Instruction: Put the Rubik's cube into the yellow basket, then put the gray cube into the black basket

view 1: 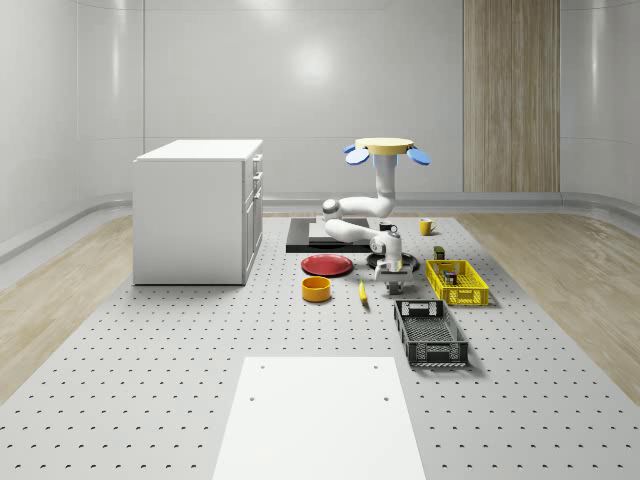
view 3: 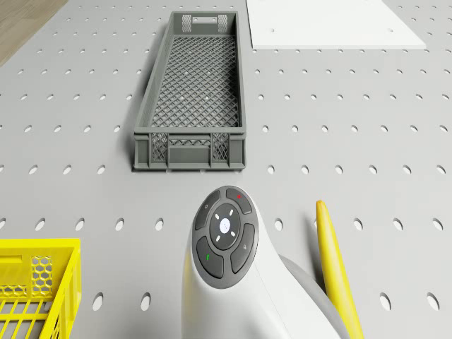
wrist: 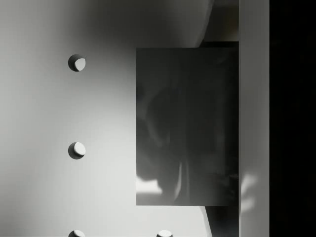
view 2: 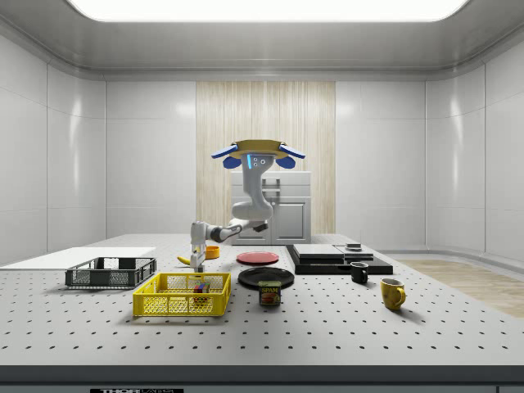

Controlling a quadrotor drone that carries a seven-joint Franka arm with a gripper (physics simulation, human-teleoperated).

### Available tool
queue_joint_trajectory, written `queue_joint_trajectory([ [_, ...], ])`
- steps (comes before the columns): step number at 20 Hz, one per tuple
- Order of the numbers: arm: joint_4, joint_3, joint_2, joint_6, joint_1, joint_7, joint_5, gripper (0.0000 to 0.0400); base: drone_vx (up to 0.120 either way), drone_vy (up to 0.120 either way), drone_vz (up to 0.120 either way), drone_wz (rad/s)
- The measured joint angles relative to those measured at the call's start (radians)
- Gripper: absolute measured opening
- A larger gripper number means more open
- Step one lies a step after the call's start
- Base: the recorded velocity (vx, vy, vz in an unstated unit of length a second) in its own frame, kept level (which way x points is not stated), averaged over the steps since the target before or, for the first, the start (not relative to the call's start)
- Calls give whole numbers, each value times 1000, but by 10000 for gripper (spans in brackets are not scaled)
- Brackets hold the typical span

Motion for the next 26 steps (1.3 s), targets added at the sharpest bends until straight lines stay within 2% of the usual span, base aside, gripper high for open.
queue_joint_trajectory([
  [6, -1, 1, 3, -4, 2, -2, 0, 253, 0, 0, 0, 0],
  [10, -15, 31, 3, -20, 9, -1, 27, 251, 0, 0, 10, 0],
  [15, -36, 81, 1, -44, 19, 1, 74, 250, 0, 0, 120, 0],
  [22, -46, 110, -2, -55, 21, 3, 102, 250, 0, 0, 120, 0],
  [26, -48, 115, -4, -55, 21, 4, 107, 250, 0, 70, 10, 0],
])
